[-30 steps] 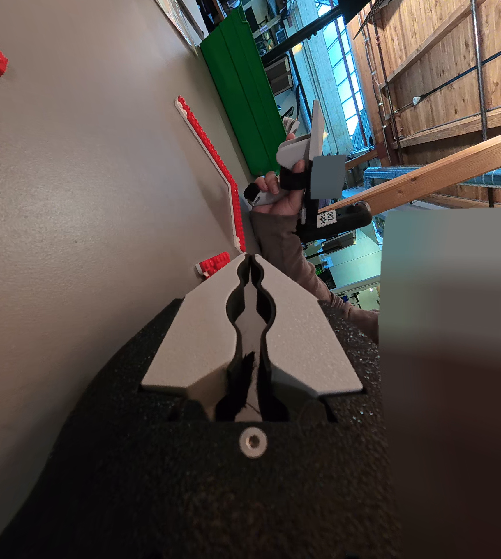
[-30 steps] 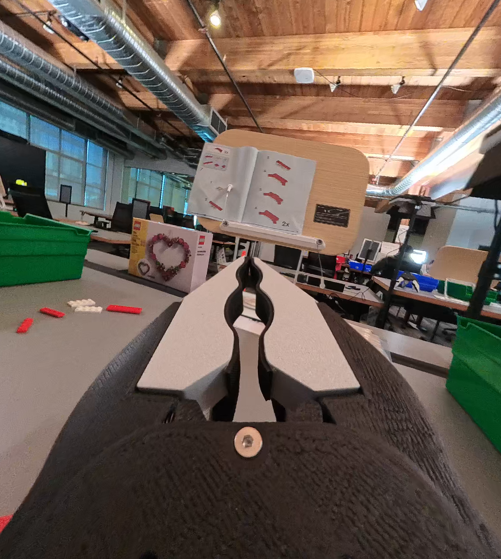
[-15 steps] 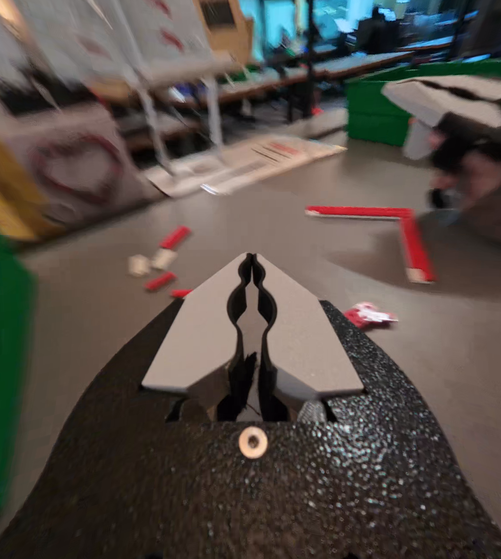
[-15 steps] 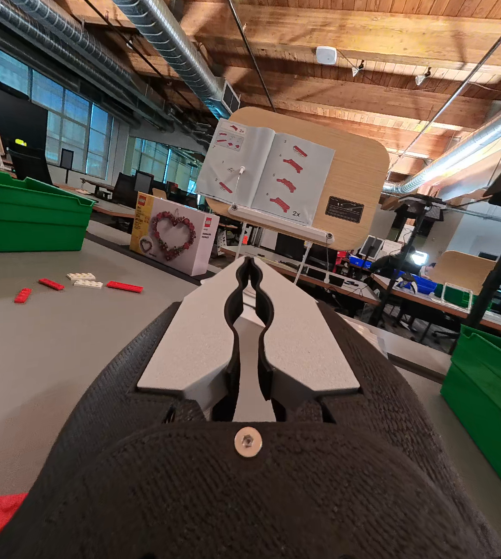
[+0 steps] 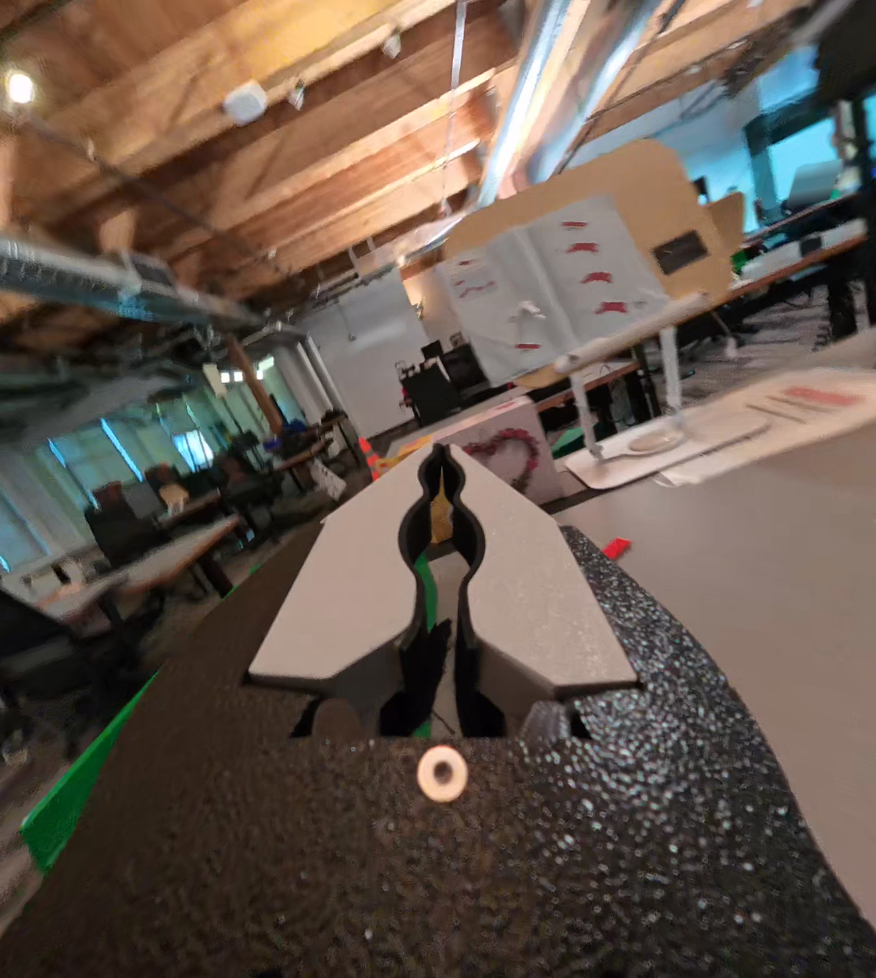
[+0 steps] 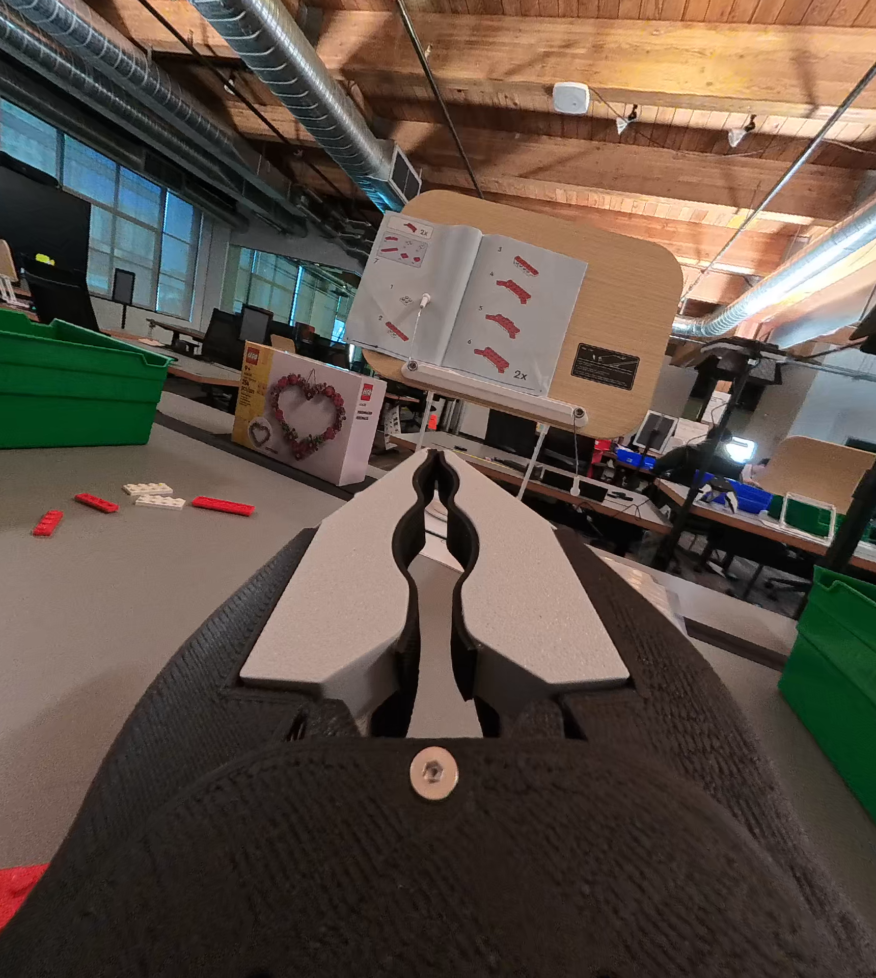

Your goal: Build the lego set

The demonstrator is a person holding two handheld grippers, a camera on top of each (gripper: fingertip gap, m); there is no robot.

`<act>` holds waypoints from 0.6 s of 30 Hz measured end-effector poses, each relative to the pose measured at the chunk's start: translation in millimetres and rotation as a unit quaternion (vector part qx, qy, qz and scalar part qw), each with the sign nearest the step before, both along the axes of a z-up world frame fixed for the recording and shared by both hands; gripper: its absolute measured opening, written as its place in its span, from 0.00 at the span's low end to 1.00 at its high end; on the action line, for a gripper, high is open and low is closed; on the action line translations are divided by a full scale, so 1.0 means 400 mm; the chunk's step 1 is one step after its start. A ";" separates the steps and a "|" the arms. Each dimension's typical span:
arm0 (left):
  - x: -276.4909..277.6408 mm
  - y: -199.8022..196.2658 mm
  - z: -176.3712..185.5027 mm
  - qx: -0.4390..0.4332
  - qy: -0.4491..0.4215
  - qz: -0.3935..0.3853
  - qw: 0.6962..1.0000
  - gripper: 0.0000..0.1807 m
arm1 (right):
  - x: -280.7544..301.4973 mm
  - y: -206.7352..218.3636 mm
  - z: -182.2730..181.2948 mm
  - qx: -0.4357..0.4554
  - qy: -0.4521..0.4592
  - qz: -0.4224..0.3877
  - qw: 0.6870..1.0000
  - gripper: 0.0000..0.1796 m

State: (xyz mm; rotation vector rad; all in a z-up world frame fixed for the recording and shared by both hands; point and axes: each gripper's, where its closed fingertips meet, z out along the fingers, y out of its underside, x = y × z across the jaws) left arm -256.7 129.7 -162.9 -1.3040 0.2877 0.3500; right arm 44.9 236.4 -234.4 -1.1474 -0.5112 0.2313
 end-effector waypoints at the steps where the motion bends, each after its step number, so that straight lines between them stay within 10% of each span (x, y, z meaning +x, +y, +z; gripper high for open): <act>1: -0.043 0.018 0.025 -0.024 -0.036 -0.001 0.999 0.00 | 0.000 0.000 0.000 -0.001 0.002 0.001 1.000 0.00; 6: -0.265 0.162 -0.050 -0.273 -0.186 0.028 0.943 0.00 | -0.006 0.001 -0.001 -0.002 0.003 0.008 1.000 0.00; 12: -0.352 0.254 -0.272 -0.528 -0.293 0.039 0.796 0.00 | -0.022 0.002 -0.004 -0.003 -0.004 0.019 1.000 0.00; 18: -0.422 0.297 -0.405 -0.605 -0.302 0.097 0.731 0.10 | -0.021 0.007 -0.010 -0.008 -0.006 0.018 1.000 0.00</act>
